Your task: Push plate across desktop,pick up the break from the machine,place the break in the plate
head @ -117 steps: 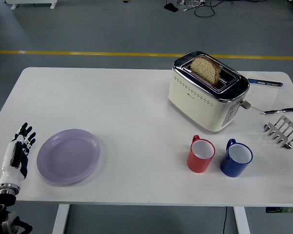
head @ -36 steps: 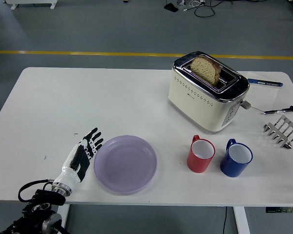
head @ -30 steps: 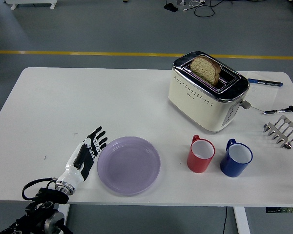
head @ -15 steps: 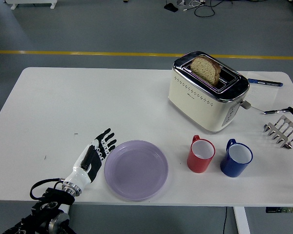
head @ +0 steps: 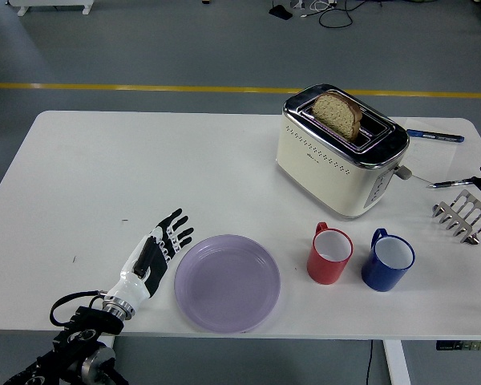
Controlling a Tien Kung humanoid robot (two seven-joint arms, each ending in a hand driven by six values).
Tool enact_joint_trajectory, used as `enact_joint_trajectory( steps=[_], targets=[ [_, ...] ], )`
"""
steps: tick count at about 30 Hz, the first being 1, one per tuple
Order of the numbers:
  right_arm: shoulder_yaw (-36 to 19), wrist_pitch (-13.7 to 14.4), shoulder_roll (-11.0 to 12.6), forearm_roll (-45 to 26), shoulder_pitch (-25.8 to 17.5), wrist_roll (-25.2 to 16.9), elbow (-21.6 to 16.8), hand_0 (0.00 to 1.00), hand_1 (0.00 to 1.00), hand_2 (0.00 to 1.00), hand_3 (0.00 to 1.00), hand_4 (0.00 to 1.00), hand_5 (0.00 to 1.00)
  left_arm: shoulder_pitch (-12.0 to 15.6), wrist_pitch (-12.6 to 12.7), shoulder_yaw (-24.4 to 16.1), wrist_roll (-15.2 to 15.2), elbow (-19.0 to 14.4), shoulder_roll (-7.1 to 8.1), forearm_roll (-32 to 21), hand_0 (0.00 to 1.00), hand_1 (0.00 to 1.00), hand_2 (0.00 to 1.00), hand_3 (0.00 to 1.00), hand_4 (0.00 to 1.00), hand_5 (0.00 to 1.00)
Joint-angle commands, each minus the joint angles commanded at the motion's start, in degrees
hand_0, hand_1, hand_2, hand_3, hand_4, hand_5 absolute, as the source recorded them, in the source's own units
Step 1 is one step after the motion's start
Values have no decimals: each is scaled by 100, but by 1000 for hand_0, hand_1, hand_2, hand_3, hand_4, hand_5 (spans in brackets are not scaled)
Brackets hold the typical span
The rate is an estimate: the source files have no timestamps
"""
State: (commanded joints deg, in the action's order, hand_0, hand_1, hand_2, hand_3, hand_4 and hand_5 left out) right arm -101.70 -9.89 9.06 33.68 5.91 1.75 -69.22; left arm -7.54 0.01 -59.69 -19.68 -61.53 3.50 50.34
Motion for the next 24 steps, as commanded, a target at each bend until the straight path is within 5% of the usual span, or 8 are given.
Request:
enact_joint_trajectory(
  steps=[9, 10, 21, 22, 24],
  targets=[
    [110, 92, 103, 482, 112, -72, -61, 735, 674, 688, 709, 532, 565, 280, 869, -1056, -232, -379, -81, 282, 892, 899, 957, 961, 507, 998],
    [186, 169, 177, 688, 180, -128, -94, 737, 678, 691, 709, 533, 554, 336, 974, -1213, -218, -449, -110, 295, 802, 773, 816, 821, 492, 998],
    [1281, 574, 1171, 3203, 1357, -358, -211, 750, 715, 725, 744, 603, 487, 899, 953, -2189, -38, -1164, -88, 509, 789, 764, 813, 803, 499, 998],
    [1457, 615, 1255, 3464, 1550, -337, -168, 788, 760, 797, 802, 728, 441, 949, 930, -2277, -1, -1215, -106, 530, 787, 764, 817, 803, 501, 998],
    [1782, 670, 1382, 3944, 1931, -282, -75, 788, 760, 797, 802, 728, 441, 1026, 907, -2458, 43, -1286, -144, 544, 787, 764, 817, 803, 501, 998]
  ],
)
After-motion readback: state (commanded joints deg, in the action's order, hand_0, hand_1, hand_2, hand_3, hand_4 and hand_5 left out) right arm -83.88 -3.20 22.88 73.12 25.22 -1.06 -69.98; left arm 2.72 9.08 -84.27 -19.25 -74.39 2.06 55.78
